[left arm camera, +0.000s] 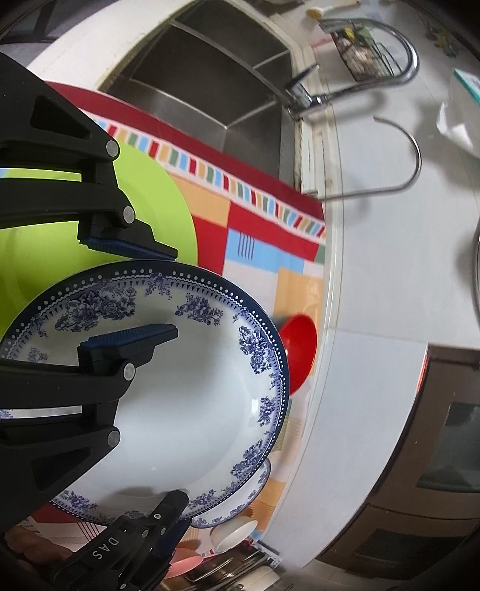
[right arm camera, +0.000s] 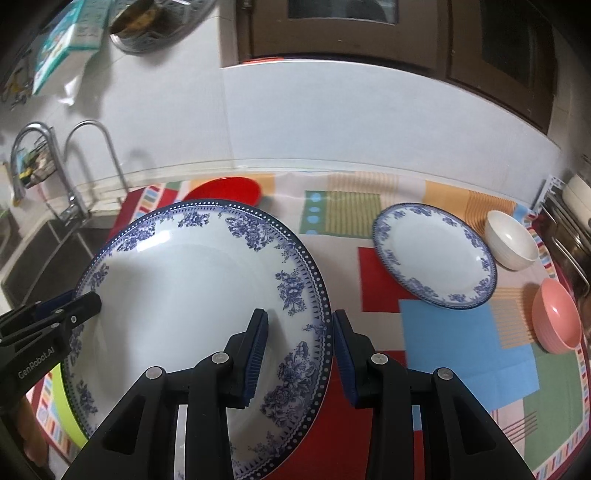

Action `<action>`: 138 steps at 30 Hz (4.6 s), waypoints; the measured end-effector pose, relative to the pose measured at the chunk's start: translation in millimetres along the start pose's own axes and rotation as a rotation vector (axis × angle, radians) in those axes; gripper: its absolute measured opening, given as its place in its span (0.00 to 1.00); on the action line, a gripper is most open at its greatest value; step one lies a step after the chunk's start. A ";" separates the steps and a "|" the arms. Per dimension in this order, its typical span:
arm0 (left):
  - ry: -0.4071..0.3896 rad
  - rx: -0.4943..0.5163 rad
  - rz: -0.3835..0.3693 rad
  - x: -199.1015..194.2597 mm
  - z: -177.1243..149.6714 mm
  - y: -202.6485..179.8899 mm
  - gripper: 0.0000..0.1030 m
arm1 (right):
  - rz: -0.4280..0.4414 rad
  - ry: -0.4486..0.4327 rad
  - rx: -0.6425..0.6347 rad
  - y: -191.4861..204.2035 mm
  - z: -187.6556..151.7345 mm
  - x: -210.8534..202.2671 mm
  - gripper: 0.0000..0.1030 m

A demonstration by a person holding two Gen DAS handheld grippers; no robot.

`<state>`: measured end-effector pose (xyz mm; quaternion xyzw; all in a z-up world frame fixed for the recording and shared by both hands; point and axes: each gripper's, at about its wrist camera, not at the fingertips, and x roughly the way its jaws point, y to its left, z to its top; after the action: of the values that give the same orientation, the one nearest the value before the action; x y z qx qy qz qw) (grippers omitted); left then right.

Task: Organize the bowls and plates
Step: 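Carry the blue-rimmed plate with both grippers over the green plate, then lower the blue-rimmed plate onto the green plate and open both grippers, then withdraw both grippers up and away from the stacked plates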

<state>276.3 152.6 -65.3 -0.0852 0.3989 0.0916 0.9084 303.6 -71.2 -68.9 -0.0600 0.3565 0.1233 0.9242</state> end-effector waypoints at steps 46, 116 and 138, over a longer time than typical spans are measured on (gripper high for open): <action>0.157 -0.120 0.111 33.0 -50.7 115.6 0.33 | 0.114 0.185 -0.122 122.1 -36.5 57.9 0.36; -0.134 0.179 -0.065 -28.7 14.7 -79.2 0.92 | -0.072 -0.026 0.098 -48.1 -18.4 -39.9 0.72; -0.210 0.272 -0.124 -5.7 67.6 -185.3 0.93 | -0.216 -0.132 0.188 -150.4 15.2 -45.9 0.72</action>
<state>363.9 -12.0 -0.8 0.0241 0.3048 -0.0111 0.9520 321.3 -221.4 -23.3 -0.0028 0.2964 -0.0069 0.9550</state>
